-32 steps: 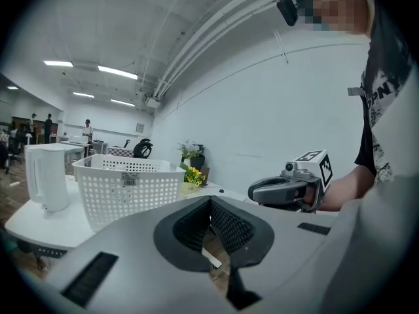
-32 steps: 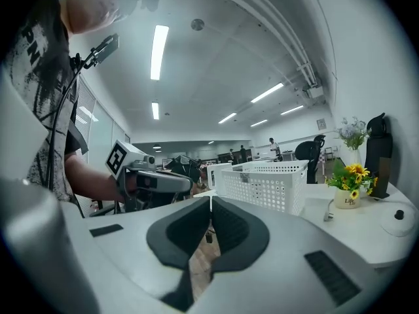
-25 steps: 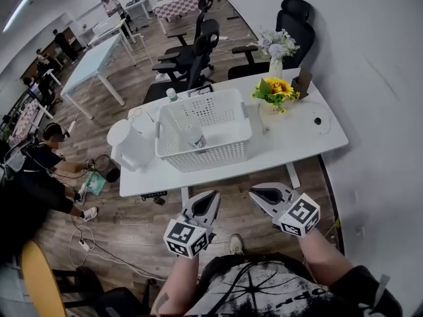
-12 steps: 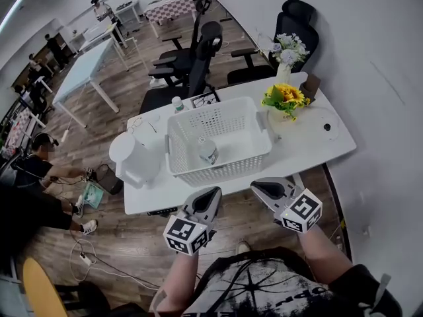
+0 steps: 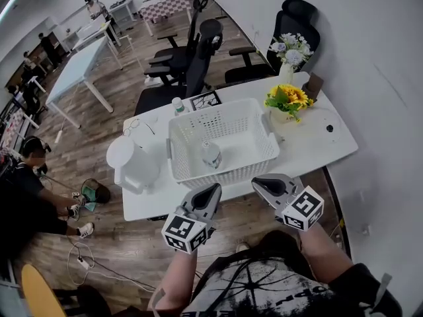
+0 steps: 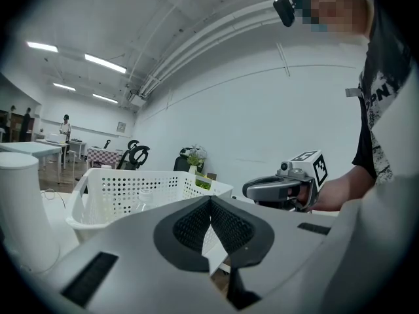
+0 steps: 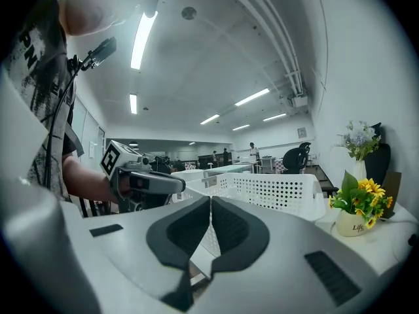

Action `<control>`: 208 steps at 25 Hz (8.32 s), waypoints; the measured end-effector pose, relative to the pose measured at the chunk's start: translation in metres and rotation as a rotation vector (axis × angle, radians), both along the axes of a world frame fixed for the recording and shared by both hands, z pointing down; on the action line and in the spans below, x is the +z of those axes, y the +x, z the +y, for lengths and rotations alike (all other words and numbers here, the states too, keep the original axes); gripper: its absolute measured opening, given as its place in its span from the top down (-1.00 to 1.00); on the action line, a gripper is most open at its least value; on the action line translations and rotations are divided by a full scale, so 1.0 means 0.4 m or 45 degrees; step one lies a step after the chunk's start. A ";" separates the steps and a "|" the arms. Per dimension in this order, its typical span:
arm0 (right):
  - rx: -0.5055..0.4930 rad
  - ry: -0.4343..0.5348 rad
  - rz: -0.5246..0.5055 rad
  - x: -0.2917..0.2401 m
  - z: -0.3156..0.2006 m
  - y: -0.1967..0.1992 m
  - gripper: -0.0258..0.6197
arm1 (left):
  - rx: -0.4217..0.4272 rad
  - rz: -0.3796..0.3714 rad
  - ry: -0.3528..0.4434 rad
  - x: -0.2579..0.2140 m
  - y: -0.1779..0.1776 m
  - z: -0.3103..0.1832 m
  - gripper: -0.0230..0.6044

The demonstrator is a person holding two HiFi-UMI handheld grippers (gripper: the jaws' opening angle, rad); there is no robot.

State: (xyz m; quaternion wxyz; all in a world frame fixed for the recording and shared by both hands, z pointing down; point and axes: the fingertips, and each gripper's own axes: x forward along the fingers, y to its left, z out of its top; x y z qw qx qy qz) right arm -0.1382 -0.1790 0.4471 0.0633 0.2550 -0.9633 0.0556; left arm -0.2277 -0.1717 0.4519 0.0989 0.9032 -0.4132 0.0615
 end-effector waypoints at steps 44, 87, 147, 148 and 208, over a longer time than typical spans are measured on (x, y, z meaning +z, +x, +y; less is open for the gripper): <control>-0.222 -0.099 -0.034 0.033 -0.123 0.029 0.84 | -0.089 -0.500 -0.223 -0.005 -0.083 -0.312 0.56; -0.328 -0.125 -0.044 0.041 -0.125 0.030 0.84 | 0.154 -0.839 -0.598 0.190 -0.059 -0.417 0.44; 0.189 0.033 -0.059 -0.055 0.013 0.311 0.84 | 0.395 -0.245 0.129 -0.462 0.371 -0.330 0.45; 0.187 0.031 -0.055 -0.056 0.009 0.326 0.84 | 0.399 -0.233 0.128 -0.465 0.390 -0.332 0.45; 0.146 -0.267 0.080 0.218 -0.138 0.798 0.84 | 0.208 -0.154 0.032 0.123 0.907 -0.478 0.45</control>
